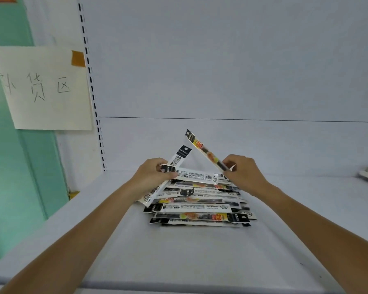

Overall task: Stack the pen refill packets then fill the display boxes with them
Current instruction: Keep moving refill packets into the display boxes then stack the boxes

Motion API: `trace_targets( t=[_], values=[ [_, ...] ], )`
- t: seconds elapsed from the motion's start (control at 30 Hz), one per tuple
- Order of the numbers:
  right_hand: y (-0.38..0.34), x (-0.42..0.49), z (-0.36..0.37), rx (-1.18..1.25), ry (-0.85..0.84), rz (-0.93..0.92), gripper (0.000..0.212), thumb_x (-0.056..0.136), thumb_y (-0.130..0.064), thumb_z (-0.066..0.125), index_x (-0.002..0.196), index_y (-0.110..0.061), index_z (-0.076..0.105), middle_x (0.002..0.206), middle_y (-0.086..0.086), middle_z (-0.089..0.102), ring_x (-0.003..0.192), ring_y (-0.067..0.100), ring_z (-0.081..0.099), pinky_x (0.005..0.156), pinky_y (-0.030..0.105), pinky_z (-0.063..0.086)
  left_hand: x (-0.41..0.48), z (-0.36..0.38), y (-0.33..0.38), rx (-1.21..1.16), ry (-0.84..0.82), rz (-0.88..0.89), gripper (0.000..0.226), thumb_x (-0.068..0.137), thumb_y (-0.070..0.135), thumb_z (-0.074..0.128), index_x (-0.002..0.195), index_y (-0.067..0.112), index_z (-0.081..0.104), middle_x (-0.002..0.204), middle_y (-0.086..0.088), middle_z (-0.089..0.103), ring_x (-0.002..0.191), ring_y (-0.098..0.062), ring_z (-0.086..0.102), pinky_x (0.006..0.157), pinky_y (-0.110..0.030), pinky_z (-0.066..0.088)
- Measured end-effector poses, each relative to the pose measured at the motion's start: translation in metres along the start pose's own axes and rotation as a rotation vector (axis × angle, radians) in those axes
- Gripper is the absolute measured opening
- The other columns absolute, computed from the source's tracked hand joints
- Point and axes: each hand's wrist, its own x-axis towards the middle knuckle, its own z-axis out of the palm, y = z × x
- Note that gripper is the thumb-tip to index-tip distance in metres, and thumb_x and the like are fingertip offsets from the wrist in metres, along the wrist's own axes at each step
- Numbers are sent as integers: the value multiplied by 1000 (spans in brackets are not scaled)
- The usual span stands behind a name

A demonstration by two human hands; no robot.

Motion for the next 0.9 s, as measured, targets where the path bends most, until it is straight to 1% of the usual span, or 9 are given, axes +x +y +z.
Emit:
trace_targets(
  t=[0.13, 0.23, 0.3, 0.43, 0.53, 0.6, 0.67, 0.77, 0.9],
  values=[
    [-13, -2, 8, 6, -56, -53, 12, 79, -11, 63, 86, -19, 57, 88, -3, 61, 63, 15, 56, 62, 32, 48, -7, 1, 9, -108, 46, 19, 9, 85, 18, 65, 94, 17, 63, 82, 1, 65, 69, -8, 57, 59, -14, 42],
    [-16, 0, 11, -146, -62, -156, 10, 79, -21, 65, 86, -18, 58, 111, -8, 59, 96, 13, 52, 79, 29, 41, -9, -2, 13, -225, 102, 40, 5, 90, 22, 59, 92, 25, 62, 88, 1, 67, 81, -12, 63, 76, -24, 49],
    [-21, 2, 11, -49, -98, -173, 7, 79, -16, 65, 84, -14, 60, 124, -10, 54, 113, 11, 46, 90, 27, 39, -11, -3, 14, -326, 142, 29, 6, 92, 24, 56, 94, 25, 61, 93, 0, 68, 85, -12, 64, 83, -30, 51],
    [-41, 0, 15, 246, -347, -79, 5, 83, -7, 62, 80, -10, 59, 97, -4, 66, 75, 7, 62, 51, 12, 44, -12, -7, 14, -593, 306, -14, 11, 94, 23, 53, 94, 13, 58, 91, -6, 69, 81, -16, 67, 80, -33, 56],
    [-56, -1, 21, 306, -398, -118, 14, 81, -4, 63, 73, -14, 58, 87, -2, 70, 68, 5, 65, 53, 14, 46, -7, -8, 8, -621, 434, -52, 17, 95, 28, 51, 86, 14, 51, 82, -9, 68, 75, -22, 64, 77, -38, 54],
    [-63, -1, 25, 358, -394, -127, 15, 80, -1, 65, 73, -14, 59, 82, 2, 70, 65, 7, 64, 54, 17, 49, -3, -6, 5, -597, 501, -100, 23, 96, 33, 47, 101, 11, 51, 82, -8, 64, 74, -23, 61, 77, -41, 53],
    [-68, 0, 27, 414, -353, -100, 15, 79, -1, 67, 74, -14, 61, 81, 5, 70, 71, 16, 65, 64, 27, 56, -4, -5, 6, -676, 500, -167, 43, 94, 41, 48, 115, 3, 48, 77, -5, 56, 62, -17, 55, 64, -32, 52],
    [-74, 1, 29, 571, -309, -12, 15, 79, 1, 68, 75, -10, 59, 84, 12, 68, 72, 21, 66, 63, 26, 56, -10, -3, 6, -849, 431, -237, 47, 83, 47, 63, 103, 7, 48, 63, 2, 34, 42, -7, 33, 40, -17, 34],
    [-81, -3, 33, 684, -279, 33, 14, 79, 3, 68, 78, -7, 58, 84, 13, 67, 69, 20, 65, 54, 21, 53, -19, -3, 3, -1069, 342, -307, 32, 89, 35, 59, 82, 6, 52, 49, 0, 43, 42, -9, 45, 47, -19, 46]
  ],
)
